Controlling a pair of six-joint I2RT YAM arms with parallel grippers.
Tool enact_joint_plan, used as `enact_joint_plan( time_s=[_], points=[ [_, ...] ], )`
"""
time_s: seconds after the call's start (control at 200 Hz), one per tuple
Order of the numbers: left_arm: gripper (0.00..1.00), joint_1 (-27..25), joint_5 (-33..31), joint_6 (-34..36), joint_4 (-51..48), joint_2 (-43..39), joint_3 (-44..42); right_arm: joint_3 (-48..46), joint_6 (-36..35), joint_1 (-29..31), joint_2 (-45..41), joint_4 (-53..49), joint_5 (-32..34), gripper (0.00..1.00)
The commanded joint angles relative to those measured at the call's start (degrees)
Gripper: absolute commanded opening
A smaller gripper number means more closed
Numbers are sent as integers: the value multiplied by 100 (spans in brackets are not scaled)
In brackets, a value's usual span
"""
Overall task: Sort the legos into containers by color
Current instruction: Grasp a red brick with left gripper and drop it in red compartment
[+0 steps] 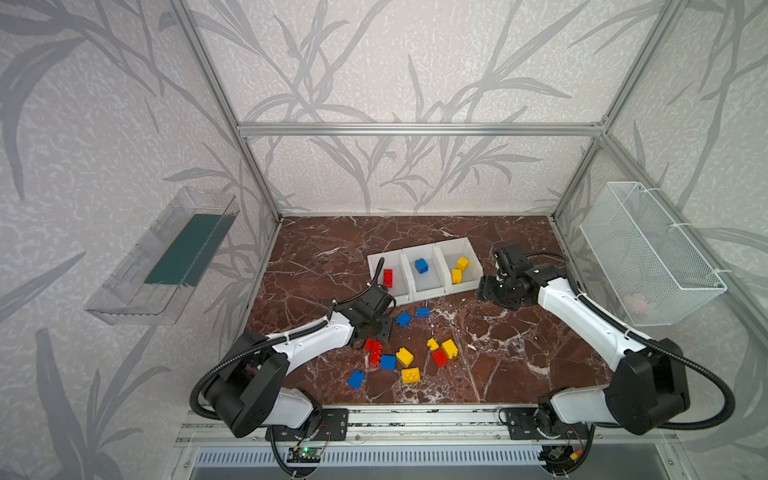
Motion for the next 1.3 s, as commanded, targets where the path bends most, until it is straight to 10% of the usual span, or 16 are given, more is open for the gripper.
enact_joint_plan(
  time_s=[0.0, 0.53, 0.895, 1.295],
  points=[
    [56, -47, 19, 122, -8, 145, 166, -104, 164, -24, -137, 81, -42, 72],
    [29, -254, -89, 186, -63, 374, 389, -286, 275, -41, -310, 75, -38, 72],
    [28, -118, -541, 244, 362, -358, 1023, -575, 254, -76, -815, 102, 115, 72],
    [28, 620, -149, 547, 560, 1016, 2087, -1199, 249, -76, -1576, 172, 57, 72]
  ],
)
